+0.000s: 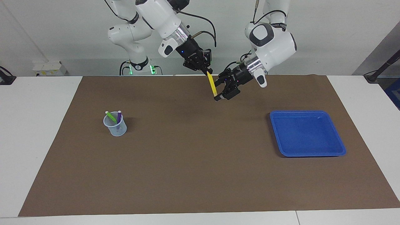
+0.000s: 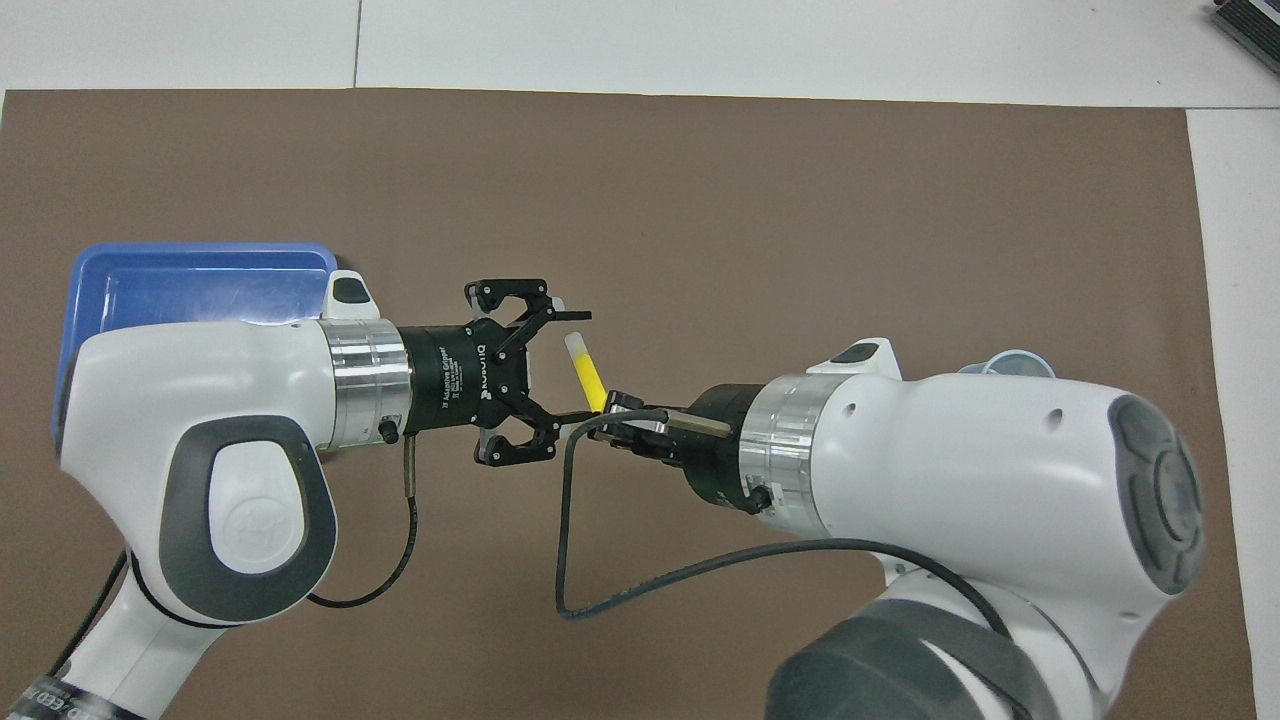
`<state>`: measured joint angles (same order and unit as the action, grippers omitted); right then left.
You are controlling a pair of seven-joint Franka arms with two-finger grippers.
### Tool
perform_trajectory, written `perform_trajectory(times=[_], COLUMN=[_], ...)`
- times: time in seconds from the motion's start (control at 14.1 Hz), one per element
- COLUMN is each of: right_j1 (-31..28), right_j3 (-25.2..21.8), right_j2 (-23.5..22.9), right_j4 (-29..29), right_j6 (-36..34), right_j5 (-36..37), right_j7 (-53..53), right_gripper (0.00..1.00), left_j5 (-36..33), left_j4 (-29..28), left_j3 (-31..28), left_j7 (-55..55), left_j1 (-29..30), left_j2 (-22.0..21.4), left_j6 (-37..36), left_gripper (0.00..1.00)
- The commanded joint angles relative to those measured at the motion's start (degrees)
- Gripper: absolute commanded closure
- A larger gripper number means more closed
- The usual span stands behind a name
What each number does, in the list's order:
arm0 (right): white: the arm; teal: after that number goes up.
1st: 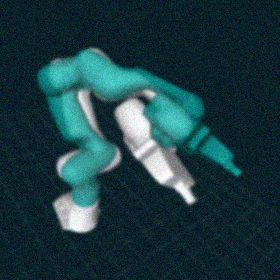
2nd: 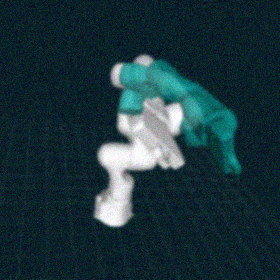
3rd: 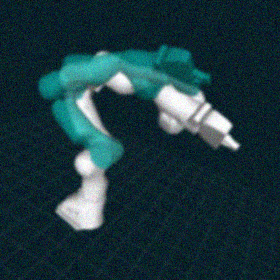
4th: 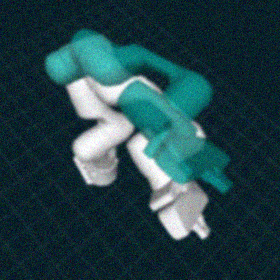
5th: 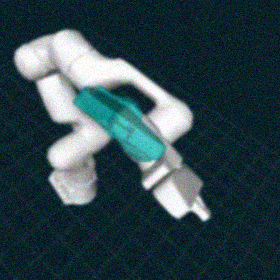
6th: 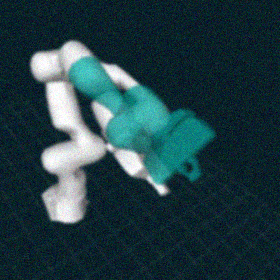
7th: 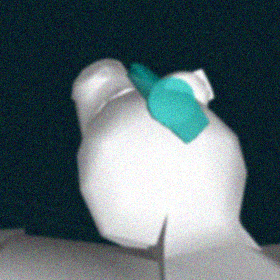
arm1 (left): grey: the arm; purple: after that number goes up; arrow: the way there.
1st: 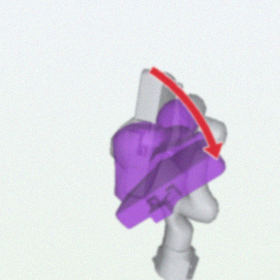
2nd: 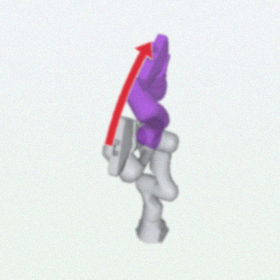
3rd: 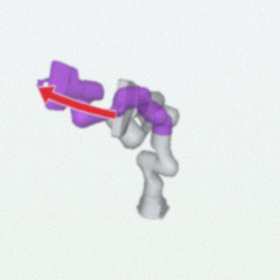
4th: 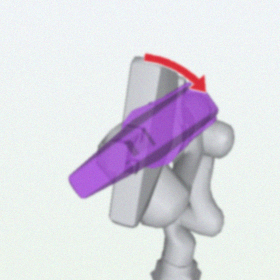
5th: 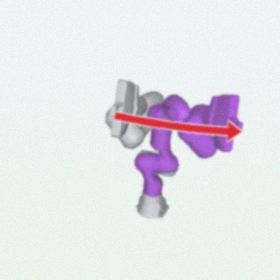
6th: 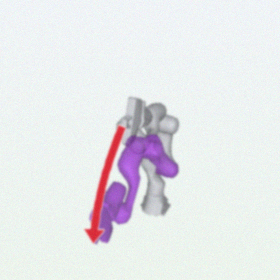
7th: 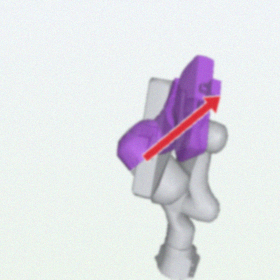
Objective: Right arm passes pens to left for tray arrangement
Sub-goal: 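Close the left gripper on the yellow pen, open the right gripper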
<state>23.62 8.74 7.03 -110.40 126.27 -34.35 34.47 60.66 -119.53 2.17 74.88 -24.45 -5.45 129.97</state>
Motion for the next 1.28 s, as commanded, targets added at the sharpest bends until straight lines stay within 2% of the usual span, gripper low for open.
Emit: perform_trajectory(times=[0.0, 0.28, 0.57, 0.78, 1.06, 1.2], right_j1=[0.1, 0.1, 0.1, 0.0, 0.1, 0.0], right_j3=[0.0, 0.0, 0.0, 0.0, 0.0, 0.0], right_j2=[1.2, 1.2, 1.2, 1.2, 1.2, 1.2], right_j4=[-1.4, -1.5, -1.4, -1.5, -1.5, -1.5], right_j6=[1.3, 1.6, 1.7, 1.7, 1.7, 1.7], right_j5=[-1.2, -0.5, -0.5, -0.5, -0.4, -0.4], right_j7=[0.2, 0.2, 0.2, 0.2, 0.2, 0.2], right_gripper=[1.0, 1.0, 1.0, 1.0, 1.0, 1.0], left_j5=[-1.6, -1.9, -1.8, -1.7, -1.7, -1.7], left_j4=[0.7, 0.6, 0.5, 0.5, 0.6, 0.6], left_j3=[0.0, 0.0, 0.2, 0.2, 0.1, 0.1], left_j7=[-0.7, -0.5, 0.1, 0.5, 4.6, 4.6], left_j1=[1.2, 1.0, 1.0, 1.1, 1.1, 1.2], left_j2=[-0.5, -0.5, -0.6, -0.9, -1.2, -1.4], left_j6=[-3.1, -3.1, -3.4, -4.5, -4.7, -4.7], left_gripper=[0.09, 0.18, 0.38, 0.44, 0.44, 0.61])
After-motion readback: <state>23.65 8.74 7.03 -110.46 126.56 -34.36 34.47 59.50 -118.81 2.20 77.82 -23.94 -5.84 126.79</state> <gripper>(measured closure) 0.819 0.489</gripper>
